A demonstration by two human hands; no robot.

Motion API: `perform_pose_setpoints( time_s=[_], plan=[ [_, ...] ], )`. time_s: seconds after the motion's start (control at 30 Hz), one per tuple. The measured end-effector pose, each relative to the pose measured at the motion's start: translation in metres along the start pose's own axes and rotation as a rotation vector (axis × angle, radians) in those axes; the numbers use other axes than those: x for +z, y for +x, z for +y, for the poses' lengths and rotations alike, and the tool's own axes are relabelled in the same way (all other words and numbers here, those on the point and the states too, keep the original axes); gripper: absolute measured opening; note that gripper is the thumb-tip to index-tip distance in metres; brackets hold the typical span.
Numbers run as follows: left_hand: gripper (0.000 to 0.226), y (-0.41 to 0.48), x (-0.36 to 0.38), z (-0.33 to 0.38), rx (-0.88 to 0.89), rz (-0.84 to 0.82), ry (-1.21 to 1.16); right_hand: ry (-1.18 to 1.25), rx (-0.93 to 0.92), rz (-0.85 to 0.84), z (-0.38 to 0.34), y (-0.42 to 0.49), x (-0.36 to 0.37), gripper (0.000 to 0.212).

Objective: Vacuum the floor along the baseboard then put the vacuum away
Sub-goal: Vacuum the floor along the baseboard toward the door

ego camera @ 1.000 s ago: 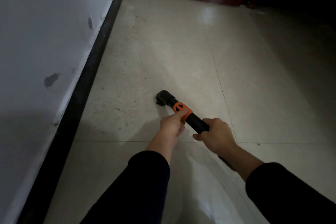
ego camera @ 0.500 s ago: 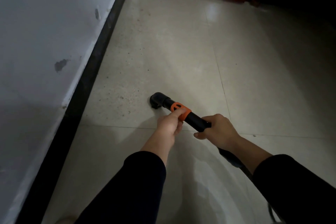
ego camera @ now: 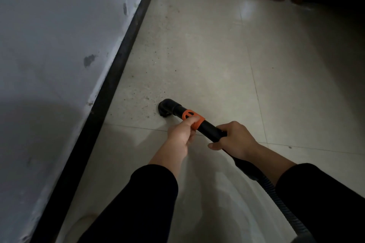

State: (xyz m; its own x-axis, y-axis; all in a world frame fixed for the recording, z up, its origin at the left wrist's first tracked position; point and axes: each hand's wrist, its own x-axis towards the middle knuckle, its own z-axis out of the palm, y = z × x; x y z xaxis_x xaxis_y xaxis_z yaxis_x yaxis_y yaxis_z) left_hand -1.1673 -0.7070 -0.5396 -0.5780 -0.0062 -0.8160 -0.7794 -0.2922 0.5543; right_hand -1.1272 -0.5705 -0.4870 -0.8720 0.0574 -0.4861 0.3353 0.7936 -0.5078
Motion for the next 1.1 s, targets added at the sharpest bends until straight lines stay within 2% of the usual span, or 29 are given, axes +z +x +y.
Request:
perform_pose_setpoints(
  time_s=[0.3,0.57,0.9,1.1],
  plan=[
    [0.039,-0.006,-0.023,0.004,-0.016,0.014,-0.047,0.028,-0.040,-0.046,-0.012,0.002,0.014,0.027],
    [0.045,-0.011,-0.049,0.008,-0.016,0.070,-0.074,0.026,-0.076,-0.090,-0.027,0.003,0.029,0.026],
    [0.023,-0.008,-0.080,0.014,0.011,0.120,-0.065,0.022,-0.118,-0.139,-0.049,0.008,0.048,0.022],
    [0.021,-0.008,-0.097,0.021,0.022,0.156,-0.095,0.033,-0.130,-0.151,-0.067,0.012,0.060,0.023]
  ],
)
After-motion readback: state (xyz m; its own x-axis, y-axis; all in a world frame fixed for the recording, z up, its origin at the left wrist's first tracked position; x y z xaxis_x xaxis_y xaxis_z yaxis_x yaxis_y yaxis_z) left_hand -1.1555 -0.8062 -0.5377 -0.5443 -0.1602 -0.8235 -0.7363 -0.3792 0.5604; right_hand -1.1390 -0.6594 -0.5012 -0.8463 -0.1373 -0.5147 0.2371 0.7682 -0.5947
